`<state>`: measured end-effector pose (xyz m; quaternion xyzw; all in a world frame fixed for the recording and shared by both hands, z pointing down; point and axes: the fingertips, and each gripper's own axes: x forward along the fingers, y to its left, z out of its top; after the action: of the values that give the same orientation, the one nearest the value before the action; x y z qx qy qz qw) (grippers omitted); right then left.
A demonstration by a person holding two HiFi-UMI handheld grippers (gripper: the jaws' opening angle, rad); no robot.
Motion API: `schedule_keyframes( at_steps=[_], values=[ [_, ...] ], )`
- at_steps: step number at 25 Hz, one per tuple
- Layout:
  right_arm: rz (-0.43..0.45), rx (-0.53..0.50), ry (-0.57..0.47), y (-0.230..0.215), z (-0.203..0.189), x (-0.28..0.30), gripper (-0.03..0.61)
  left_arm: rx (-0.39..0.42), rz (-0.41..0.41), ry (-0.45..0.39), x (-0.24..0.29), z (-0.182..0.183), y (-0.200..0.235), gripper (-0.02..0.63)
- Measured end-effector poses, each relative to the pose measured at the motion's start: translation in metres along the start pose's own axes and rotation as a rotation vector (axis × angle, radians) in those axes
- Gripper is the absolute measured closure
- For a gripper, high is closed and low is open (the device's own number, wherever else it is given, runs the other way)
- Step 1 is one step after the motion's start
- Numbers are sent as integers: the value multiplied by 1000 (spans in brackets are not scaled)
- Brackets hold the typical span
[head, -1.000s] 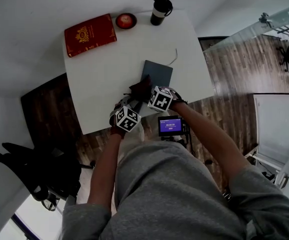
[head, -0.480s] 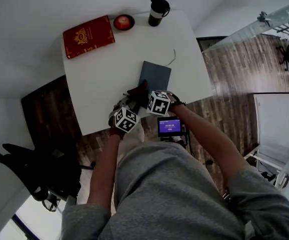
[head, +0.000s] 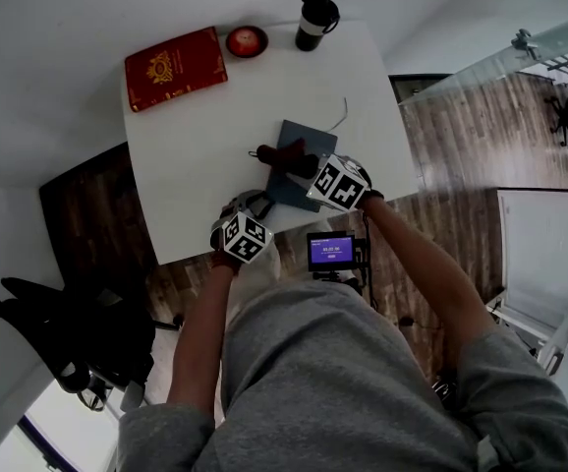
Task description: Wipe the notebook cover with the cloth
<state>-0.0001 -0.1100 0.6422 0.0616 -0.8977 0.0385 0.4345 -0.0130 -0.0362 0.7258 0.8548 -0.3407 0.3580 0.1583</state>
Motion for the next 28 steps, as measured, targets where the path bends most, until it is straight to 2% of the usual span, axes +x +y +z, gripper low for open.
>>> schedule_keyframes(
  at_steps=[3, 8, 10, 16, 22, 28],
  values=[
    [-74, 5, 12, -40, -4, -16, 485, -5, -2, 3, -1, 0, -1, 468],
    [-184, -74, 135, -97, -29, -21, 485, -1, 1, 2, 0, 1, 0, 468],
    [-201, -94, 185, -108, -41, -14, 485, -5, -1, 3, 0, 0, 0, 468],
    [-139, -54, 272, -100, -70, 19, 483, -3, 3, 1, 0, 0, 1, 468],
    [-112, -27, 309, -91, -73, 25, 485, 3, 2, 0, 0, -1, 0, 468],
    [-110, -44, 329, -87, -72, 26, 486, -6, -2, 5, 0, 1, 0, 468]
  ],
)
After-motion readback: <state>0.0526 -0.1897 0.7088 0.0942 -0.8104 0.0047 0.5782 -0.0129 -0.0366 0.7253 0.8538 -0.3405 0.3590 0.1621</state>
